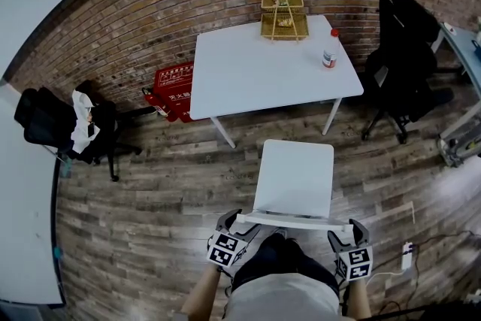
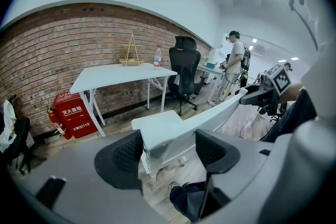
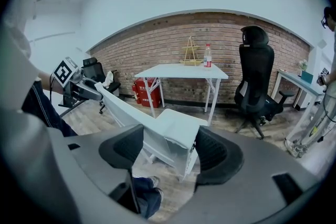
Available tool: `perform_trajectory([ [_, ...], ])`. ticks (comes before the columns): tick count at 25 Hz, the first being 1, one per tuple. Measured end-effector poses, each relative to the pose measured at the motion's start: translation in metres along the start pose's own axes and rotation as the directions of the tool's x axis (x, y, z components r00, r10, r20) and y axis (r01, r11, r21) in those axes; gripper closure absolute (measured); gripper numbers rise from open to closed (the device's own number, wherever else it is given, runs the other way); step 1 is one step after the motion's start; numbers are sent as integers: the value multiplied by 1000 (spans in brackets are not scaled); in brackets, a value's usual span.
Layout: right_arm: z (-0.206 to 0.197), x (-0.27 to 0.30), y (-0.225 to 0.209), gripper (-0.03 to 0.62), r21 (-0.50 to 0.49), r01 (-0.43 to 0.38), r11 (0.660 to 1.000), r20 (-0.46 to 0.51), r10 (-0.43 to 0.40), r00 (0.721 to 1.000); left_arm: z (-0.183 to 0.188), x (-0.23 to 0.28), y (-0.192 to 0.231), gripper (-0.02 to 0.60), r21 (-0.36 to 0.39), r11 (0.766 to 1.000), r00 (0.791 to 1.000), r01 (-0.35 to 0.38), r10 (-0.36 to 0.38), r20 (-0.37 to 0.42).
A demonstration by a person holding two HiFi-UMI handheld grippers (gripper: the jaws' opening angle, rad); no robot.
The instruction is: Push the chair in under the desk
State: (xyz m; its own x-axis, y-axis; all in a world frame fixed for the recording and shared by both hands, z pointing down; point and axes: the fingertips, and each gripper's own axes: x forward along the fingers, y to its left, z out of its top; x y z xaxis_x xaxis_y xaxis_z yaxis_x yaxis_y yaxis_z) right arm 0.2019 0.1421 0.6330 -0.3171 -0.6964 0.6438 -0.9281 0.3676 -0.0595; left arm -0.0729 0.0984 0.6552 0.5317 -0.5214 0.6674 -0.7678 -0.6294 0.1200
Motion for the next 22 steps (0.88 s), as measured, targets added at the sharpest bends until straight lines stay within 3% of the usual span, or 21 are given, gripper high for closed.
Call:
perform_trajectory([
  [22,29,39,-24,279,-58,-57,997,1,57,998,16,15,19,267,-61,996,997,-69,70,14],
])
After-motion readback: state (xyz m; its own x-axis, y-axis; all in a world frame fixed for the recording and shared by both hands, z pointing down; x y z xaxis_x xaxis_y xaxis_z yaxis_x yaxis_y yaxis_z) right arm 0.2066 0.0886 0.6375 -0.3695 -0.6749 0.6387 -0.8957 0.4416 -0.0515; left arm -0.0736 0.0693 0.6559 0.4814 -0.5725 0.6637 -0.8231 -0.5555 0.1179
